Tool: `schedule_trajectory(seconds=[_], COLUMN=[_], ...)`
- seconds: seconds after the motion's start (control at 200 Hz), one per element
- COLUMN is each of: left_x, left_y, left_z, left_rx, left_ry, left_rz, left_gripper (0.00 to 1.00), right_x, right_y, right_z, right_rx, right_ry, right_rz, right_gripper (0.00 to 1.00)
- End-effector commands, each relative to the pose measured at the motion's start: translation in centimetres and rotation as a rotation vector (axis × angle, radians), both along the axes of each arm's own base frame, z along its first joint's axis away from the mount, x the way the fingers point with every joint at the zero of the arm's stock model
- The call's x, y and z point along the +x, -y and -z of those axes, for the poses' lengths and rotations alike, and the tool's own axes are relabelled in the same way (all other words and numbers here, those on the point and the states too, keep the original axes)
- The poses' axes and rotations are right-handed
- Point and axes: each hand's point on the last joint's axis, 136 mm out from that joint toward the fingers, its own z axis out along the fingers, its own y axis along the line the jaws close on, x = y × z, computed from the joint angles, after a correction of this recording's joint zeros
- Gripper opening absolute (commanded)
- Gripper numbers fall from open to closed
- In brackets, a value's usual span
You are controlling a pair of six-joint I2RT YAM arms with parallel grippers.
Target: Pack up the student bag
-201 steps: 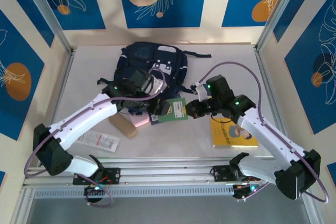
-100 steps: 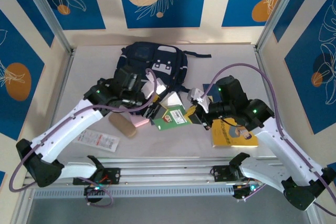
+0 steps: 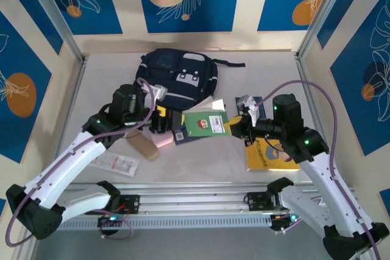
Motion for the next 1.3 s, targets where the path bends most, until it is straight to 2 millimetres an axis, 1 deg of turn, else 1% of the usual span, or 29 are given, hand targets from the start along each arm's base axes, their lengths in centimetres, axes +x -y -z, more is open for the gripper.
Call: schedule_trajectory(seconds=[0.0, 0.095, 0.165, 0.265, 0.4, 0.475, 0.62, 0.695, 0.74, 0.75, 0.755, 0.76, 0.77, 0.78, 0.785, 0.79, 0.805, 0.81, 0.855, 0.86, 0.865, 0.88, 0.91, 0.955, 1.035, 1.09, 1.175, 1.225, 1.295], left_x=[-0.2, -0.4, -0.5, -0.9, -1.6, -1.9, -2.2, -2.3, -2.3, -2.4, -2.4, -2.4, -2.4, -2.4, -2.5, -2.5, -2.5, -2.5, -2.6, -2.6, -2.6, -2.6, -2.7, -2.8, -3.1, -3.2, -3.4, -3.6, -3.9], left_y=[2.4, 3.5, 4.1, 4.4, 4.5, 4.5, 4.6, 4.7, 4.7, 4.7, 4.7, 4.7, 4.7, 4.6, 4.6, 4.6, 4.6, 4.6, 4.4, 4.4, 4.3, 4.3, 4.1, 3.9, 3.9, 3.9, 3.9, 3.8, 3.6], left_z=[-2.3, -3.1, -4.2, -5.7, -6.9, -7.1, -7.3, -7.2, -7.3, -7.2, -7.3, -7.3, -7.4, -7.4, -7.5, -7.5, -7.6, -7.6, -8.0, -8.0, -8.1, -8.2, -8.5, -9.1, -10.3, -11.0, -11.8, -12.3, -13.0], left_rx=[-0.241, -0.329, -0.397, -0.456, -0.505, -0.521, -0.543, -0.541, -0.542, -0.541, -0.542, -0.541, -0.541, -0.540, -0.539, -0.539, -0.535, -0.534, -0.522, -0.520, -0.518, -0.513, -0.506, -0.504, -0.516, -0.526, -0.543, -0.554, -0.576], left_ry=[-0.090, -0.115, -0.116, -0.096, -0.081, -0.078, -0.078, -0.085, -0.082, -0.082, -0.080, -0.080, -0.076, -0.074, -0.073, -0.071, -0.066, -0.064, -0.041, -0.040, -0.035, -0.026, -0.005, 0.022, 0.056, 0.072, 0.097, 0.107, 0.125], left_rz=[0.053, 0.105, 0.145, 0.182, 0.229, 0.240, 0.264, 0.269, 0.271, 0.272, 0.273, 0.273, 0.274, 0.275, 0.275, 0.276, 0.274, 0.275, 0.271, 0.270, 0.269, 0.268, 0.264, 0.264, 0.280, 0.289, 0.304, 0.313, 0.321], left_gripper=[0.90, 0.89, 0.88, 0.79, 0.60, 0.45, 0.23, 0.10, 0.05, 0.03, 0.02, 0.02, 0.00, 0.00, 0.00, 0.00, 0.00, 0.00, 0.00, 0.00, 0.00, 0.00, 0.00, 0.00, 0.00, 0.00, 0.00, 0.00, 0.00], right_x=[-1.1, -1.3, -1.3, -1.0, 0.2, 0.4, 1.3, 1.5, 1.6, 1.7, 1.7, 1.7, 1.8, 1.8, 1.9, 2.0, 2.1, 2.1, 2.5, 2.6, 2.6, 2.6, 2.6, 2.4, 2.2, 2.4, 2.5, 2.8, 3.2], right_y=[-0.9, -1.1, -1.1, -1.1, -0.7, -0.7, -0.7, -0.7, -0.7, -0.7, -0.7, -0.7, -0.7, -0.6, -0.6, -0.5, -0.4, -0.4, 0.0, 0.0, 0.0, 0.1, 0.2, 0.2, 0.2, 0.0, -0.6, -1.0, -1.3], right_z=[-3.7, -4.2, -4.3, -4.2, -4.0, -4.1, -3.7, -3.7, -3.8, -3.7, -3.7, -3.7, -3.6, -3.6, -3.4, -3.4, -3.3, -3.3, -2.9, -2.8, -2.8, -2.7, -2.5, -2.7, -3.0, -3.4, -3.8, -3.4, -3.0], right_rx=[0.191, 0.238, 0.257, 0.276, 0.314, 0.343, 0.355, 0.360, 0.358, 0.357, 0.354, 0.354, 0.349, 0.346, 0.341, 0.338, 0.331, 0.331, 0.309, 0.305, 0.305, 0.295, 0.281, 0.266, 0.266, 0.290, 0.306, 0.292, 0.268], right_ry=[0.005, -0.021, -0.040, -0.066, -0.116, -0.138, -0.196, -0.213, -0.216, -0.218, -0.218, -0.218, -0.219, -0.219, -0.221, -0.222, -0.224, -0.224, -0.229, -0.230, -0.230, -0.233, -0.234, -0.235, -0.245, -0.291, -0.382, -0.445, -0.491], right_rz=[-0.079, -0.101, -0.107, -0.093, -0.037, -0.040, -0.007, -0.001, 0.001, 0.002, 0.006, 0.006, 0.013, 0.017, 0.027, 0.032, 0.047, 0.047, 0.090, 0.097, 0.097, 0.107, 0.112, 0.104, 0.104, 0.111, 0.077, 0.069, 0.064], right_gripper=[0.00, 0.00, 0.00, 0.00, 0.00, 0.00, 0.00, 0.00, 0.00, 0.01, 0.04, 0.04, 0.09, 0.11, 0.15, 0.16, 0.23, 0.23, 0.45, 0.48, 0.48, 0.55, 0.62, 0.67, 0.72, 0.76, 0.79, 0.80, 0.81])
